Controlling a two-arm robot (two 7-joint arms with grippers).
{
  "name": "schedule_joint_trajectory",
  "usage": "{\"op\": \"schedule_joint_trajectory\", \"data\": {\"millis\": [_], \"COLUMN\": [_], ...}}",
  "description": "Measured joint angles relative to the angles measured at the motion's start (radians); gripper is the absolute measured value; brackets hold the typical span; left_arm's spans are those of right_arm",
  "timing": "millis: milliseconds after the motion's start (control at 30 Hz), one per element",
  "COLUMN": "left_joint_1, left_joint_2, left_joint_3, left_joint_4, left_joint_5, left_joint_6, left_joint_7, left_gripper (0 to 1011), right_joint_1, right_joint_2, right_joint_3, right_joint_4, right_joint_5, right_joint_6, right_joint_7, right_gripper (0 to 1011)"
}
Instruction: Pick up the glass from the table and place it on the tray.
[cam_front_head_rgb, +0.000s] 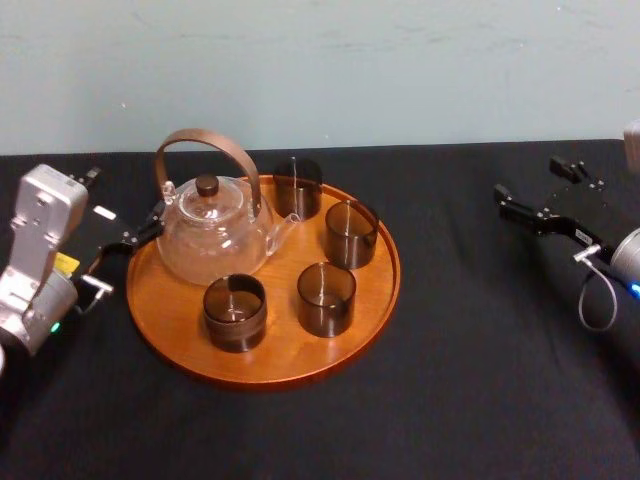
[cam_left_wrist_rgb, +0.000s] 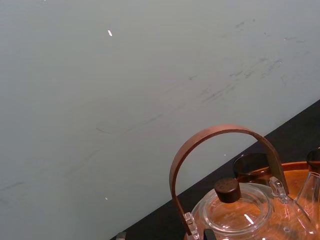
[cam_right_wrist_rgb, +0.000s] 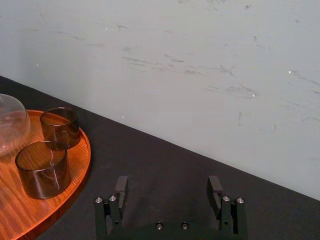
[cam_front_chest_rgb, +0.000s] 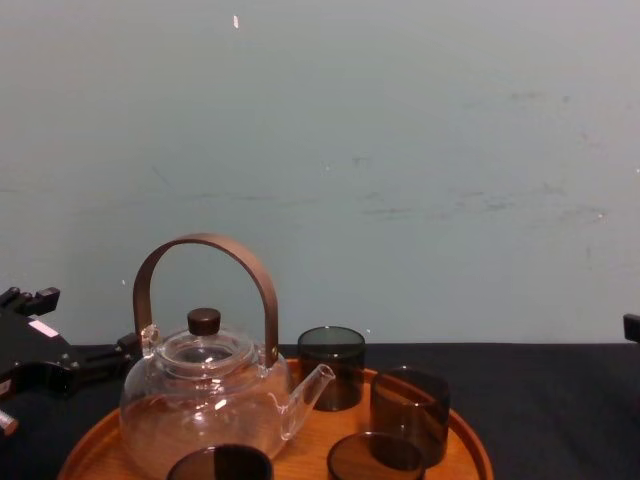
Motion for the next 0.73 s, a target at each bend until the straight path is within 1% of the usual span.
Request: {"op": "schedule_joint_trajectory", "data": {"millis": [733], "left_joint_1": [0.000], "left_joint_2": [0.000], "left_joint_3": [0.000], "left_joint_4": [0.000], "left_joint_5": [0.000], "left_joint_6": [0.000], "left_joint_7": [0.000], "left_gripper": [1001], "right_joint_1": [0.001], "right_joint_2": [0.001], "right_joint_3": [-0.001], "right_joint_4": [-0.001], "right_joint_5": [0.001], "right_joint_6": [0.000], "right_joint_7": [0.001], "right_gripper": [1002]}}
